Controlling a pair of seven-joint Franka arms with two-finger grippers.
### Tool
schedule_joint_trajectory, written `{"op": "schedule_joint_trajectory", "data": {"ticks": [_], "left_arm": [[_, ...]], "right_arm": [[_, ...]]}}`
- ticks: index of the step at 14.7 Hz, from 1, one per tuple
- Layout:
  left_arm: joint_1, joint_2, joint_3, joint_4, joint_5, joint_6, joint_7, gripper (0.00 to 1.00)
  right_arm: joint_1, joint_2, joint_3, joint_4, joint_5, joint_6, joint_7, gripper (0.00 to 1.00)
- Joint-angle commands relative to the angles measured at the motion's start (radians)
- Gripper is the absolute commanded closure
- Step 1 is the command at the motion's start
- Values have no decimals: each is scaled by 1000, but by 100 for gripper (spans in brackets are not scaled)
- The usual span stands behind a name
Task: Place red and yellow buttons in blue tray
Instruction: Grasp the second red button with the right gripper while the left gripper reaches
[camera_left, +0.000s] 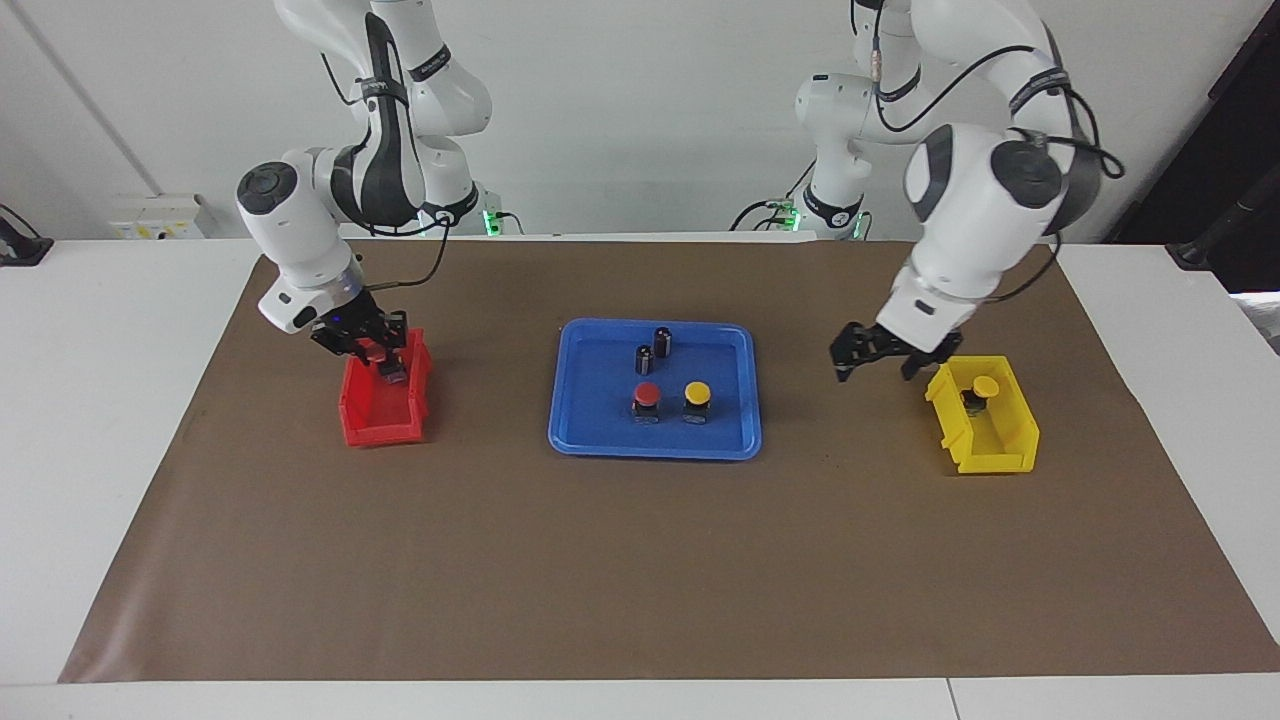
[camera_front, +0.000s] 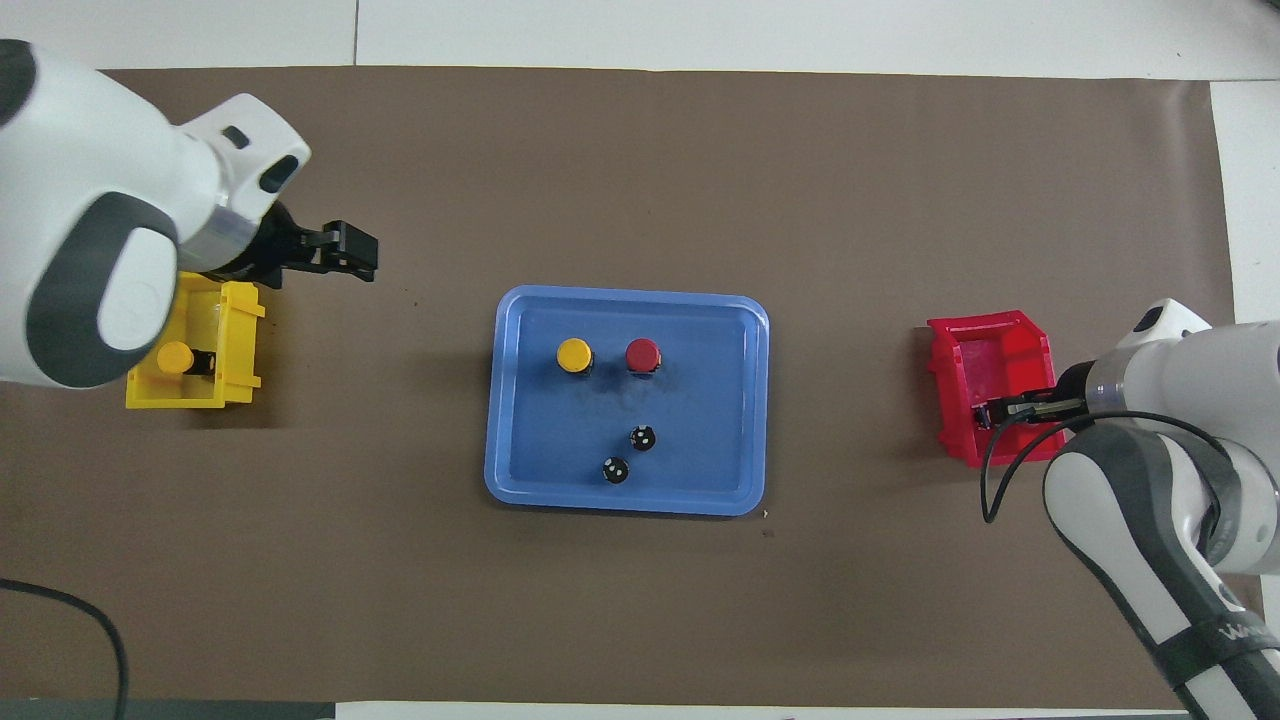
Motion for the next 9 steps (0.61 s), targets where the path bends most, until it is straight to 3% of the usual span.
{"op": "schedule_joint_trajectory", "data": {"ticks": [1,4,7,9], "left_arm": [[114,-49,-13,3,-3,-56,141,0],[203,-49,-12,-84,-1,88,221,1],[249,-31,-12,-150,-1,186,258,12],[255,-34,-10,-198,-1,220,256,20]], "right_arm": [[-9,94,9,296,-41,-241,-25,72],[66,180,20,517,-44,-369,56,72],[221,226,25,587,-36,-365,284,72],[342,318,25,673,-38,-360,515,72]]}}
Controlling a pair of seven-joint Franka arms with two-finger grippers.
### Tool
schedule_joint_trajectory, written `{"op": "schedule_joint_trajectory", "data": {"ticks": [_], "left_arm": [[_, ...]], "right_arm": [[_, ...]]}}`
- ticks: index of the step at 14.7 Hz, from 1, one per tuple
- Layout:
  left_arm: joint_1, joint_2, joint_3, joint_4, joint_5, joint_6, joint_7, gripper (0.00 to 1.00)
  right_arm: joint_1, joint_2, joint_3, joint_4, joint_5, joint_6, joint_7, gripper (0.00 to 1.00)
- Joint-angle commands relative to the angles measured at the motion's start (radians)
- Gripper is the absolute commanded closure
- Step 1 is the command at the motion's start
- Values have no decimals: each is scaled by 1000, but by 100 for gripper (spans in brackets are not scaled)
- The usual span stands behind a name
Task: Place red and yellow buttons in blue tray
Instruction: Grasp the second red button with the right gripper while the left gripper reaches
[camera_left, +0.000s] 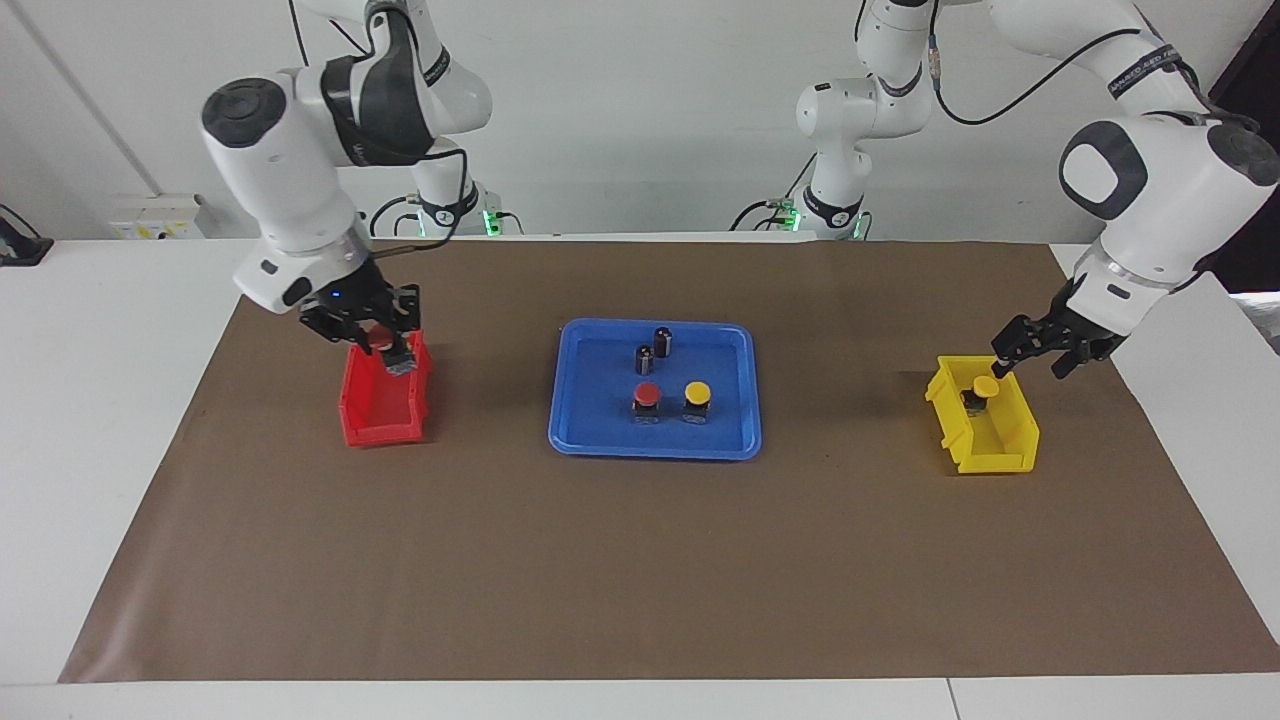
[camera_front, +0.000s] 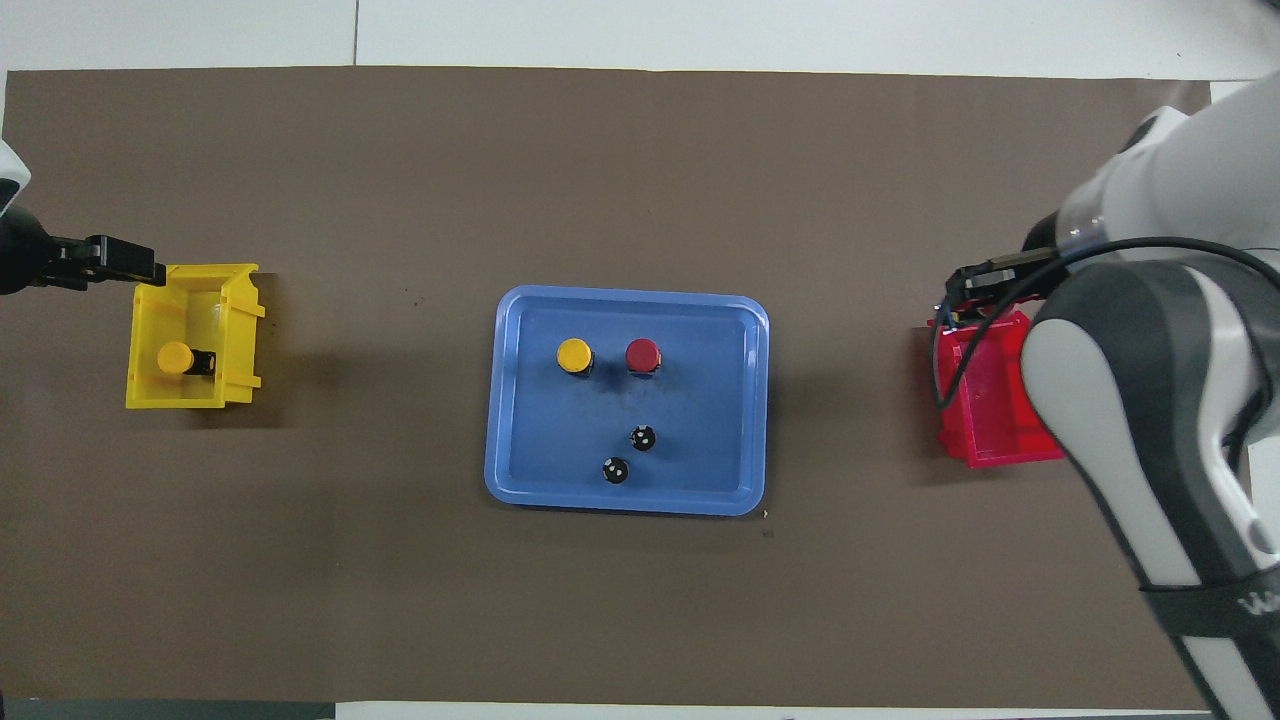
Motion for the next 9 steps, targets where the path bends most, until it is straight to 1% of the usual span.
{"op": "schedule_joint_trajectory", "data": {"ticks": [1,3,4,6,9], "left_arm": [[23,-16,-11,-83,0,65,12,21],[26,-20,-11,-139,12,118,12,23],[24,-23,-11,-159,14,138,12,27],[26,-23,-11,-178,14,145,12,32],[44,-43,-11,-233,29,164,15,33]], "right_arm": [[149,142,1,130,-12,13,290,72],[235,196,1,120,-24,93,400,72],[250,214,1,94,-39,138,420,71],[255,210,1,22,-41,214,463,71],[289,219,1,-51,-41,302,529,71]]}}
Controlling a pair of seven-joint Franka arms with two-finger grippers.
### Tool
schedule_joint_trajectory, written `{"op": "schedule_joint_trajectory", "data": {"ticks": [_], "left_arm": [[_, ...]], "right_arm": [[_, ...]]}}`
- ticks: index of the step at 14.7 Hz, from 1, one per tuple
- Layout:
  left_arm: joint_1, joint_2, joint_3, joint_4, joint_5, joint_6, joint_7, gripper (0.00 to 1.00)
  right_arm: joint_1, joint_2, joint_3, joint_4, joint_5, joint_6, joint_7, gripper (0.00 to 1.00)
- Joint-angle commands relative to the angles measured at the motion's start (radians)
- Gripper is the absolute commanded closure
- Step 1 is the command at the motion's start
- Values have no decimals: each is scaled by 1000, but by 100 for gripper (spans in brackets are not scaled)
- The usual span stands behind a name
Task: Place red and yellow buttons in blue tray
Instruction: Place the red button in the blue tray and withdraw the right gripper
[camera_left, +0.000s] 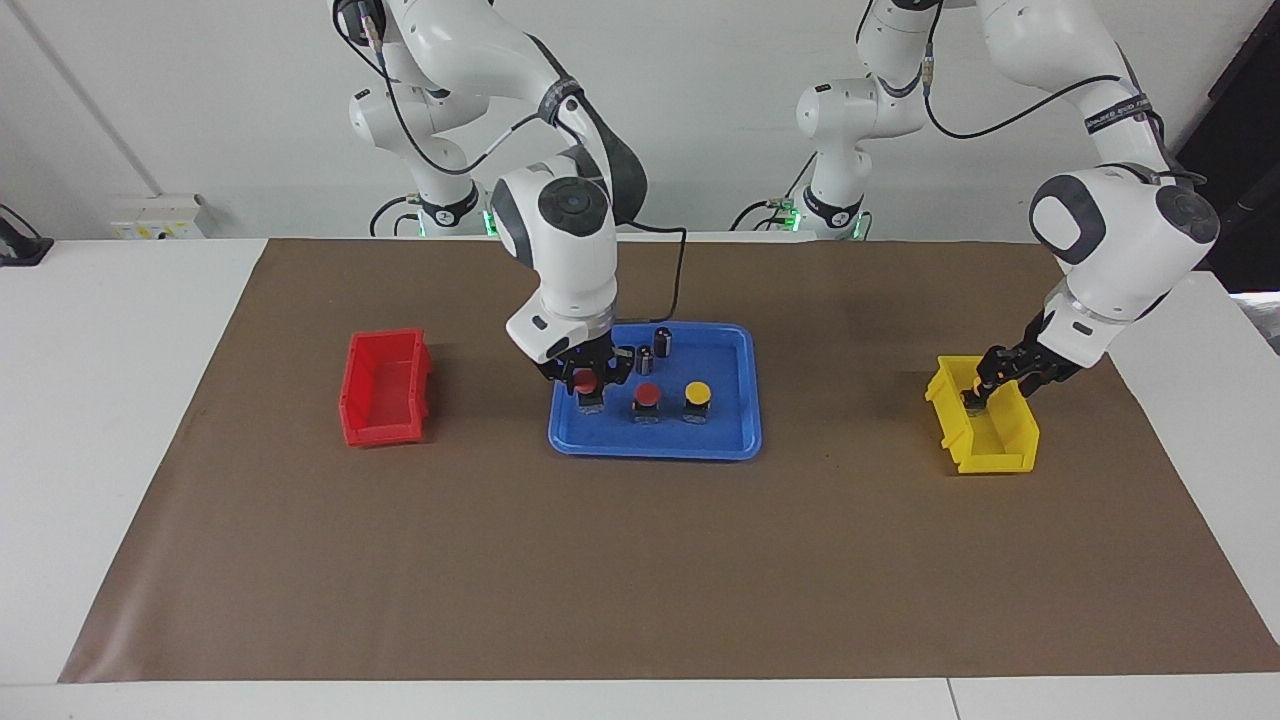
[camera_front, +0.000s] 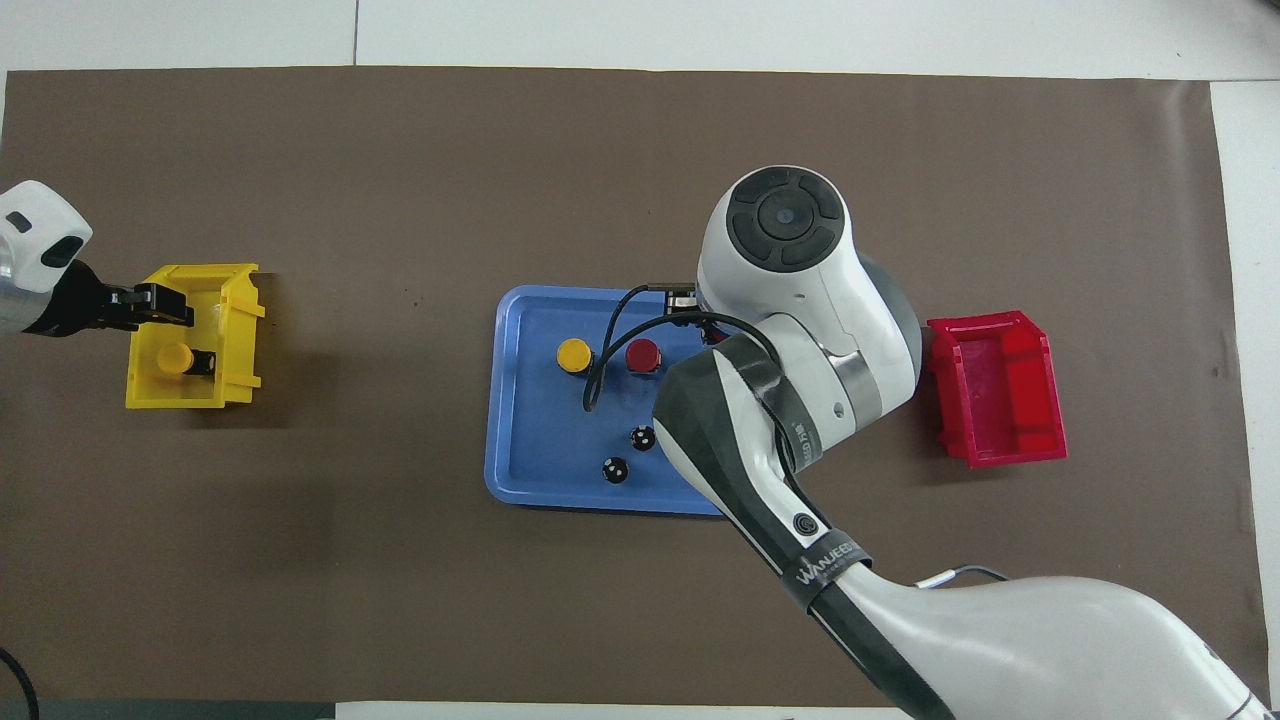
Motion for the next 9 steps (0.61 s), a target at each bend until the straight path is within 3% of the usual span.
{"op": "schedule_joint_trajectory", "data": {"ticks": [1,5,6,8,9], "left_arm": [[28,-55,-10,-101,36,66,15,33],[35,-52,-10,-141,36,106,23,33],[35,-54,-11,-156,36,121,23,33],[33,-60,-11,-182,36,146,21,33],[33,-61,-11,-187,36,158,21,33]], "right_arm": [[17,-21,-3,-82,-6,67,43,71],[24,-10,-3,-134,-9,102,47,64],[24,-13,-3,-141,-9,98,47,59],[24,-15,-3,-144,-9,96,47,38],[23,-15,-4,-138,-9,93,47,36]]}}
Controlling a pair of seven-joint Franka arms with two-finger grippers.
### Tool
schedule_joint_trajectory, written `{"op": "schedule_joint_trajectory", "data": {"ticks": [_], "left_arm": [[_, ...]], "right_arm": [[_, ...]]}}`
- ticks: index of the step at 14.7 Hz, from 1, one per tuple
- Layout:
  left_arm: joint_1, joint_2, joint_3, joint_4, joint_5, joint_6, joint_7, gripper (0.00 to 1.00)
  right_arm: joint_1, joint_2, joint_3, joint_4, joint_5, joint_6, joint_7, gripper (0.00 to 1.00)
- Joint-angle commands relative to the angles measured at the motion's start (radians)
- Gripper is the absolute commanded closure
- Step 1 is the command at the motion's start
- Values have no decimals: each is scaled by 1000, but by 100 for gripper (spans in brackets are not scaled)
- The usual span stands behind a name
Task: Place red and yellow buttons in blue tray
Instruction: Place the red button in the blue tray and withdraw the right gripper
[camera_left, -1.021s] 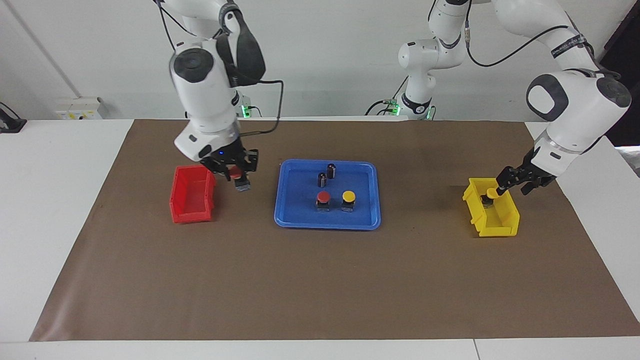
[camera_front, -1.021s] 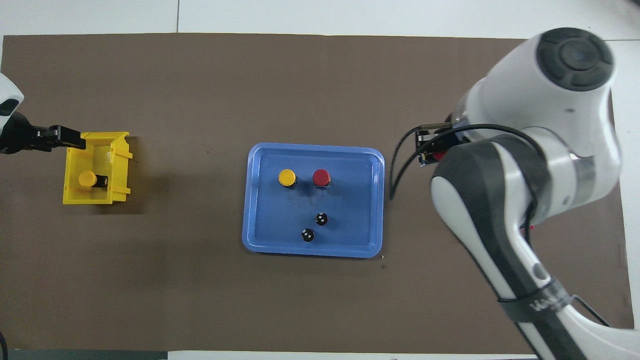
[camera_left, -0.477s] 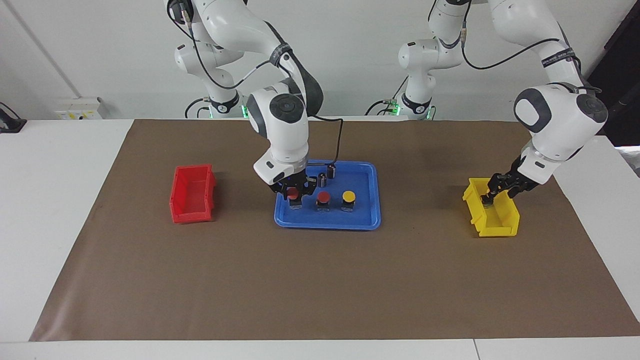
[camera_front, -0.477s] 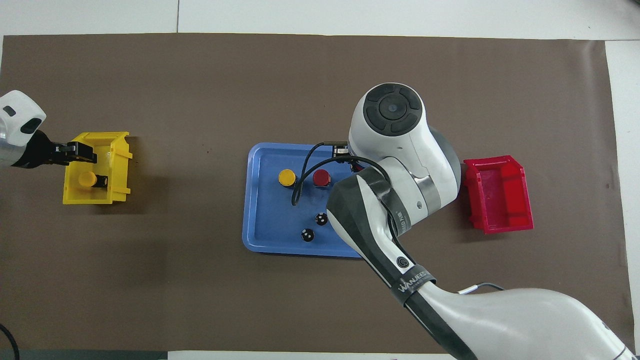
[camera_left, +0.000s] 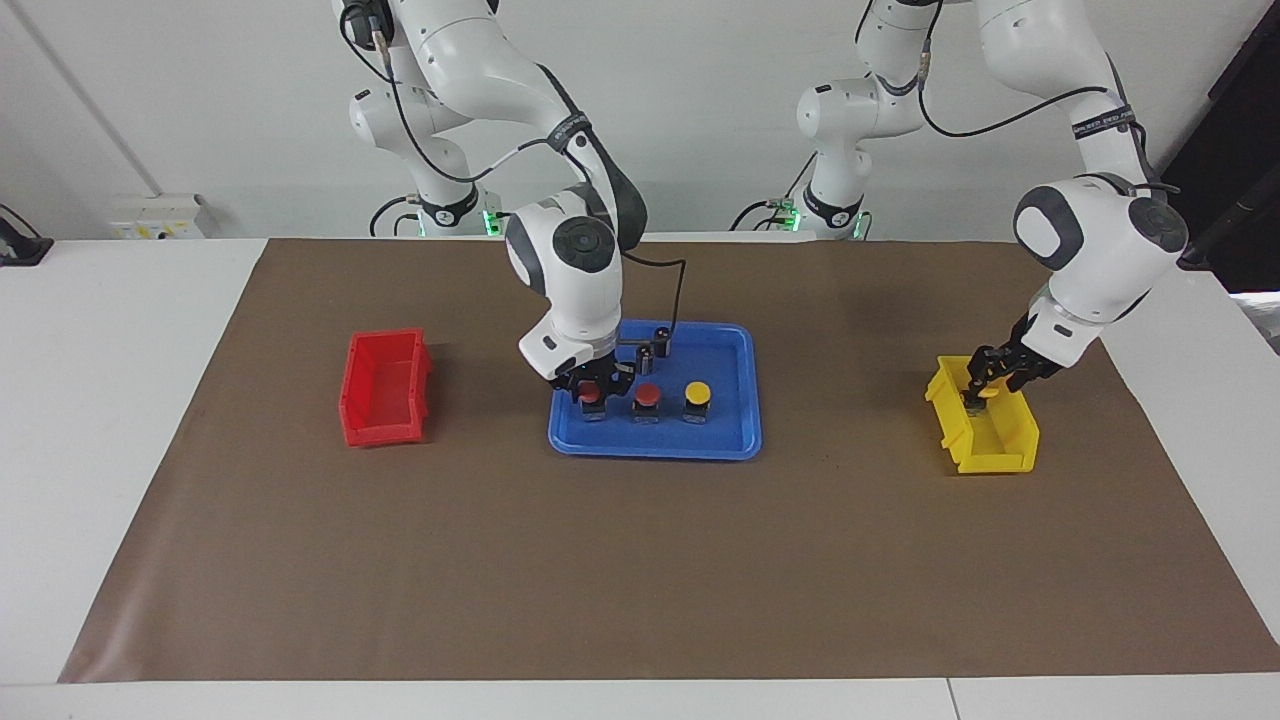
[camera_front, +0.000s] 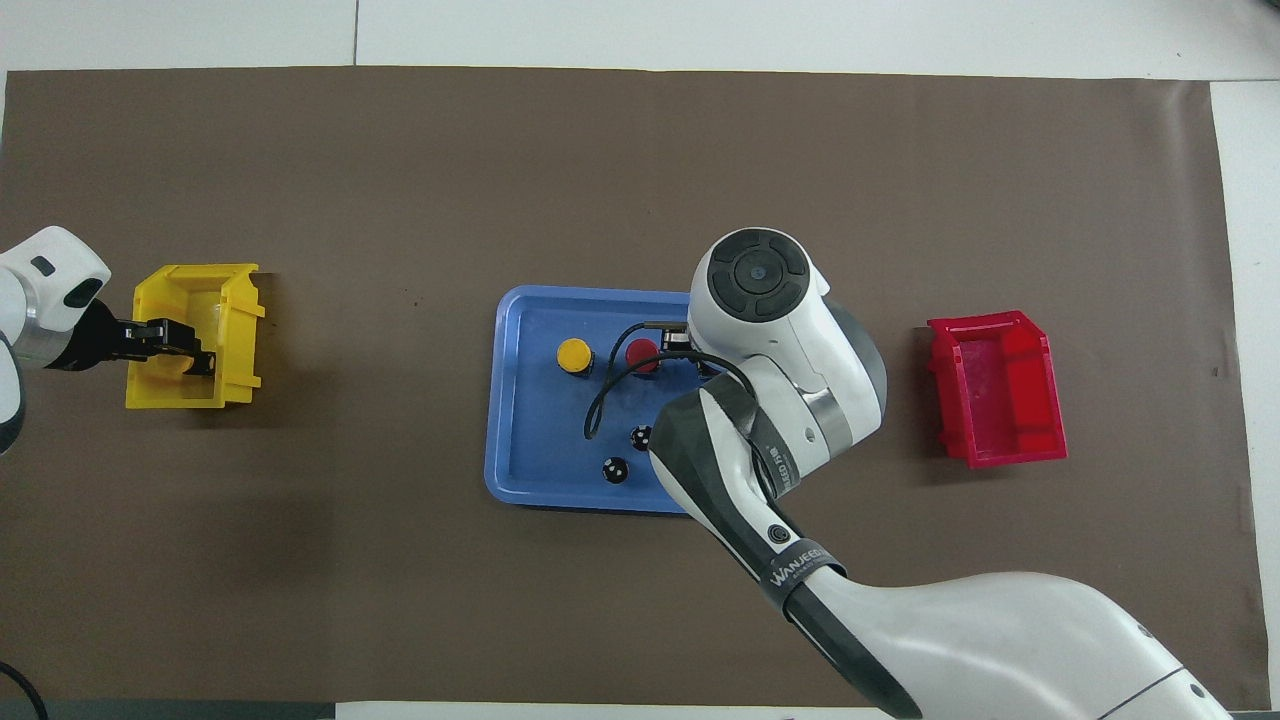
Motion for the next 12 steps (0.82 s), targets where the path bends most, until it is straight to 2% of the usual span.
{"op": "schedule_joint_trajectory", "data": {"ticks": [1,2,4,5,6,8,10,11,12], "left_arm": [[11,-37,-10,-55,19,55,9,36],[11,-37,-10,-55,19,57,9,44],[11,-34,-10,-48,19,58,12,98],[11,-28,-8,-23,20,37,13,99],[11,-22,-8,36,22,-24,12,99],[-7,-14,-13,235,127,-247,13,99],[-82,7,-16,426,157,-426,-3,99],[-145,24,-17,443,154,-426,-78,99],[-209,21,-21,408,149,-372,-206,99]], "right_arm": [[-6,-20,-4,-10,-11,12,17,24],[-13,-25,-7,2,-18,8,9,22],[-41,-40,-14,76,-34,-64,6,13],[-58,-43,-14,119,-34,-111,3,0],[-79,-59,-14,160,-34,-163,-17,0],[-156,-105,-12,214,-32,-263,-113,0],[-234,-149,-12,277,-17,-373,-214,0],[-265,-166,-11,309,-17,-439,-248,0],[-282,-186,-12,323,-17,-480,-270,0]]}}
